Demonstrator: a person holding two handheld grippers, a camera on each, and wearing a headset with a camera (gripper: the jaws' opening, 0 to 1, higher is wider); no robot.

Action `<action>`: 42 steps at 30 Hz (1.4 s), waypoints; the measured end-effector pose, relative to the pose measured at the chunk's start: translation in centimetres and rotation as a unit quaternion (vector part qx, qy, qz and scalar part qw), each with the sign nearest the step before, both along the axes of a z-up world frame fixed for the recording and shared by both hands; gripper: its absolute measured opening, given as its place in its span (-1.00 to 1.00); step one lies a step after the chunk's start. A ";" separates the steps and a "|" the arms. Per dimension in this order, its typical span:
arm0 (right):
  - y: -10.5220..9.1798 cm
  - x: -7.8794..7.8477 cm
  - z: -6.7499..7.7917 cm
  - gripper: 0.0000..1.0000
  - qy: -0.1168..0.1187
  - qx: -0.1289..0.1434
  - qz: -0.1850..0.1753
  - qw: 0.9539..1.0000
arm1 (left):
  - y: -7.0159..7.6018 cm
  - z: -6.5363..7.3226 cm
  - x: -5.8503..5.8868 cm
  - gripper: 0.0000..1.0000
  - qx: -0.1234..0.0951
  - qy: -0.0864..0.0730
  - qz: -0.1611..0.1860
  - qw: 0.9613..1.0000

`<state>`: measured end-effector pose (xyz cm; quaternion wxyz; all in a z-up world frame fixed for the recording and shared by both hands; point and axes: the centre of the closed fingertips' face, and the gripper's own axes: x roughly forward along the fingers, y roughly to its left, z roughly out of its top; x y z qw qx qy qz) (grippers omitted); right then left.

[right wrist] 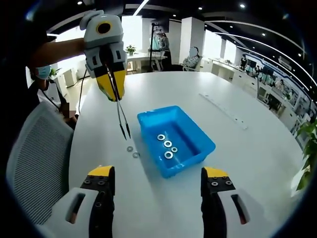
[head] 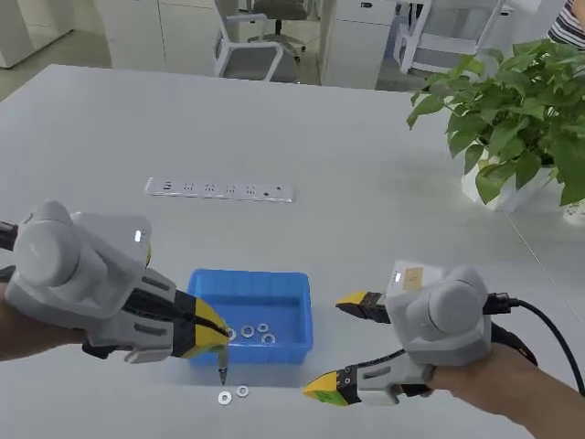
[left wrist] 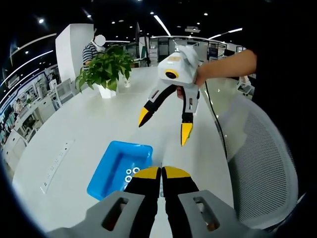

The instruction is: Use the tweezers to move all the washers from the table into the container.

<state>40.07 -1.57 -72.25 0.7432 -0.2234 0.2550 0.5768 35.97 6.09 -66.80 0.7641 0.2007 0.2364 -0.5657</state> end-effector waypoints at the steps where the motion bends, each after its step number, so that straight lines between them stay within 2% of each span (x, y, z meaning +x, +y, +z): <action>1: 0.0 0.0 -0.1 0.44 0.000 0.000 0.000 1.000 | 0.0 -0.1 0.0 -0.89 0.000 0.000 -0.001 1.000; 8: -0.2 -0.2 -0.5 0.49 0.005 0.004 -0.006 1.000 | -0.3 -0.7 -0.3 -0.90 -0.008 0.003 -0.005 1.000; 13: -0.3 -0.4 -0.5 0.55 0.007 0.010 -0.010 1.000 | -0.5 -1.5 -0.6 -0.90 -0.004 0.008 -0.013 1.000; 27: -0.1 -0.6 -1.0 0.70 0.005 0.007 -0.006 1.000 | -0.4 -2.5 -0.4 -0.90 -0.008 0.007 -0.019 1.000; 33: -0.1 -0.7 -1.4 0.71 0.007 0.002 -0.004 1.000 | -0.2 -3.0 -0.5 -0.90 -0.001 0.011 -0.021 1.000; 42: 0.0 -0.9 -1.7 0.69 0.010 0.001 -0.003 1.000 | -0.3 -3.5 -0.6 -0.89 -0.002 0.014 -0.021 1.000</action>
